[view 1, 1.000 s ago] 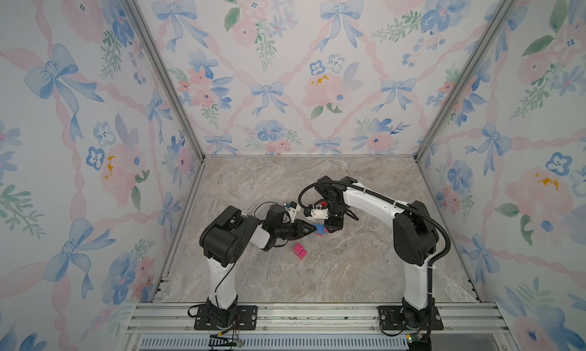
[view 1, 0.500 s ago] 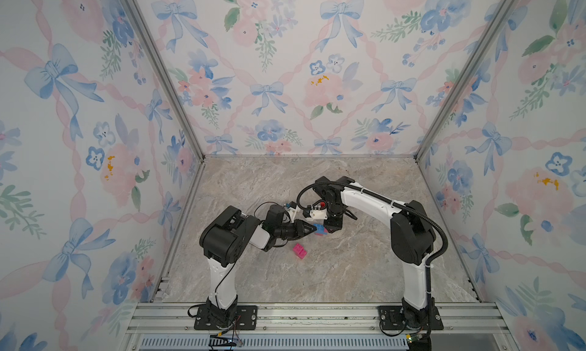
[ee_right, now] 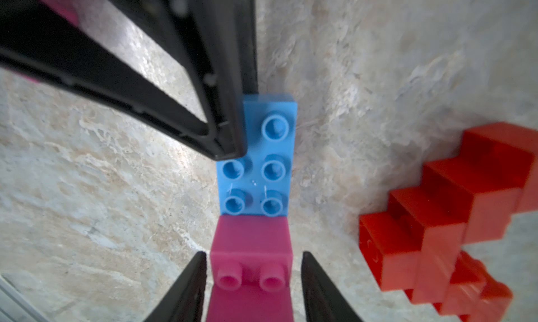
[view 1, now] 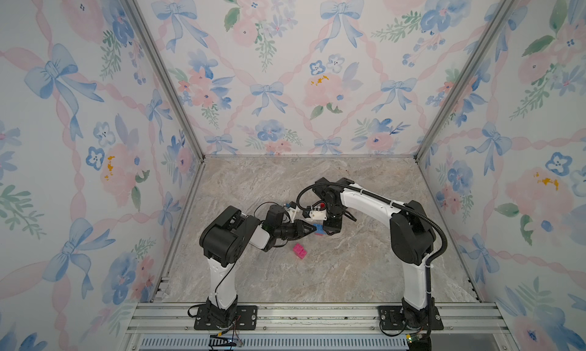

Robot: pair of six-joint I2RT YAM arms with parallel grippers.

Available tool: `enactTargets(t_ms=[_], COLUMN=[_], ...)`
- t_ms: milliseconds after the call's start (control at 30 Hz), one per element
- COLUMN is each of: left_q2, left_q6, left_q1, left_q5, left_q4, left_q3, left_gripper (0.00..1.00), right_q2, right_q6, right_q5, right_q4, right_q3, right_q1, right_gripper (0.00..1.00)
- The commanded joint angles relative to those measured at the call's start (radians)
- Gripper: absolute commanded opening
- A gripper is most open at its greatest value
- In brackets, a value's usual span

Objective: Assemble the letter v with lego
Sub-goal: Assemble the lego brick with the lego brick.

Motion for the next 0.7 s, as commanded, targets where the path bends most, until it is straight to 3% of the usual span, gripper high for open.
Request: enactTargets(t_ms=[0, 167, 333, 500, 667], left_q2=[0.008, -0.016, -0.060, -0.086, -0.067], left_q6=[0.014, -0.015, -0.055, -0.083, -0.085], left_q1=[-0.002, -0.008, -0.026, -0.053, -0.052], left_q5=[-0.046, -0.095, -0.182, -0.238, -0.241], left_q4=[-0.080, -0.079, -0.079, -0.079, -0.073], left_q3=[-0.032, -0.052, -0.085, -0.101, -0.097], left_gripper=[0.03, 0.03, 0.03, 0.03, 0.03], right_q2=[-0.078, -0.162, -0.181, -0.223, -0.235], right_q6=[0.037, 0.194, 0.601, 0.962, 1.088], right_q5=[-0.011, -0.007, 0.087, 0.148, 0.142], right_q4=[0.038, 0.085, 0.019, 0.024, 0.072], right_q3=[-0.003, 0.001, 0.070, 0.000, -0.071], right_q1=[0.007, -0.011, -0.042, -0.032, -0.008], right_gripper=[0.66, 0.86, 0.99, 0.97, 0.98])
